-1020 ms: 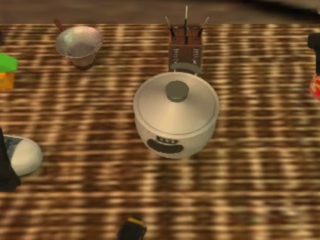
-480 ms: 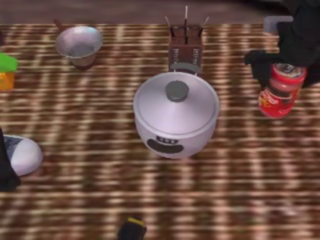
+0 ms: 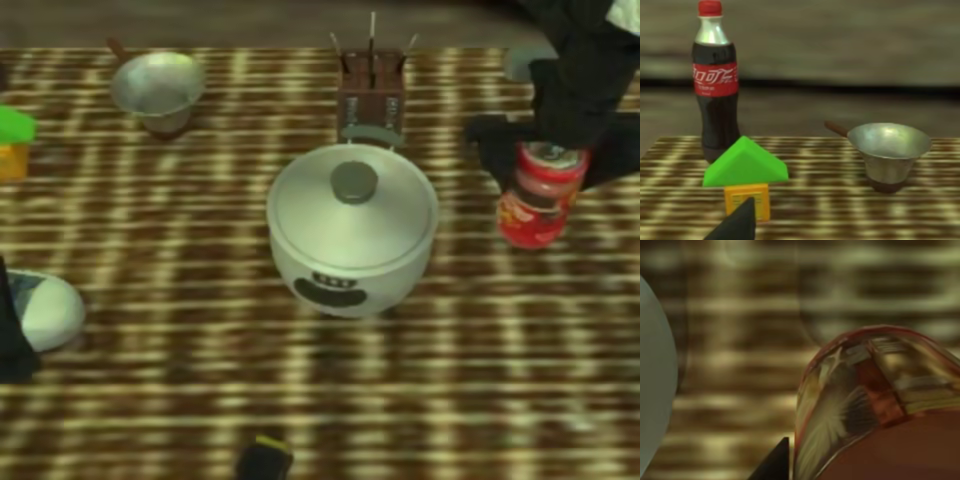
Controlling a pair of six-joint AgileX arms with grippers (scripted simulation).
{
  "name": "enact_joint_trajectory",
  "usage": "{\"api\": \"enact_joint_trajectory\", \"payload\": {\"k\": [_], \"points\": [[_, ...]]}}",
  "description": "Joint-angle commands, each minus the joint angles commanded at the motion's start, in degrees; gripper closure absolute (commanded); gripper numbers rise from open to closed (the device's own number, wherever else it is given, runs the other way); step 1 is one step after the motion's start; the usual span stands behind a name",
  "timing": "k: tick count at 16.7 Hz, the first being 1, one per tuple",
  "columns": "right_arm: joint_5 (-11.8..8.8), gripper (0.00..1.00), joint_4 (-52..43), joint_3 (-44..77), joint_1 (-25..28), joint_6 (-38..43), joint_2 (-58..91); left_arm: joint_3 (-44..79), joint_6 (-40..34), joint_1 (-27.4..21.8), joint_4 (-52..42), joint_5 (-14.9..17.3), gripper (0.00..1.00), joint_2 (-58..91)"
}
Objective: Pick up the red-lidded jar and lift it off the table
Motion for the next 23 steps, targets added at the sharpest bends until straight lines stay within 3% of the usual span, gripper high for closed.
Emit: {"api": "enact_joint_trajectory", "payload": {"k": [6, 11, 23], "points": [[0.19, 1.00, 8.98, -6.20, 0.13, 0.03, 2.62, 0.00, 0.00, 0.00, 0.00, 0.00, 0.00, 0.00], [0.16, 1.00, 9.81, -6.99, 0.17, 0.01, 3.03, 0.00, 0.00, 0.00, 0.00, 0.00, 0.00, 0.00], [0.16, 0.10, 9.81, -6.99, 0.17, 0.01, 3.03, 0.00, 0.00, 0.00, 0.00, 0.00, 0.00, 0.00]]}}
